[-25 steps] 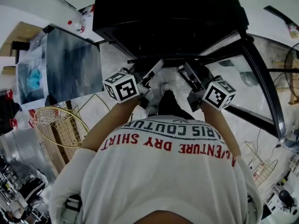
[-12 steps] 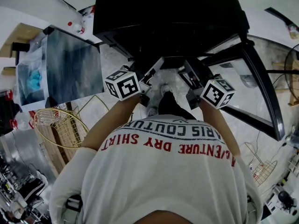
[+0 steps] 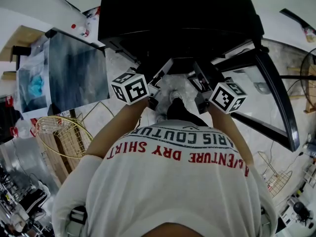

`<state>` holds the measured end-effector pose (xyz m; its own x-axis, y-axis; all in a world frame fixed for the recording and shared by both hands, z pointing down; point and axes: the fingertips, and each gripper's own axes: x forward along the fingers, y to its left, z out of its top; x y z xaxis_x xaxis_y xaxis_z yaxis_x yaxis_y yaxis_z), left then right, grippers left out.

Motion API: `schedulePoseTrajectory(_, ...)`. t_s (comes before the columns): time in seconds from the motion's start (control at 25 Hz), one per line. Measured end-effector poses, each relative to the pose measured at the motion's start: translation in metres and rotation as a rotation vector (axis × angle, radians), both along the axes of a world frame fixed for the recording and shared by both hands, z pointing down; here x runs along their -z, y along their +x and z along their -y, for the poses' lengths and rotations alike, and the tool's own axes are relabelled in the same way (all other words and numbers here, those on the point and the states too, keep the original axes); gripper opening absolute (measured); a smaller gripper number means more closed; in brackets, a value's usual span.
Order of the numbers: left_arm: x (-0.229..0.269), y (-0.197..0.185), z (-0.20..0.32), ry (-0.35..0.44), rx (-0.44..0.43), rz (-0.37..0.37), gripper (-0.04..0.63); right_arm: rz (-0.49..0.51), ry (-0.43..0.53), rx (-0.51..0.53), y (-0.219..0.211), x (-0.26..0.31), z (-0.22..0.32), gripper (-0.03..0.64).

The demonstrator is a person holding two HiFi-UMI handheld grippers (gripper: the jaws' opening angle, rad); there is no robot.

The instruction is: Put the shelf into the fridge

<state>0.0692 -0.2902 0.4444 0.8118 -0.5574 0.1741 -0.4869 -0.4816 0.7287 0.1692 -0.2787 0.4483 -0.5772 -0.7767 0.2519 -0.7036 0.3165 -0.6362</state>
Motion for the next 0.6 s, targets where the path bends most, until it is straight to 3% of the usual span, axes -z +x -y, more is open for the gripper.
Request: schedulePoseTrajectory(0.6,0.000,-0.002,0.014,0.024,0.035,0.038,0.150,-0.006,0.004,-0.037,-0.001,0.001,0.014,0.067)
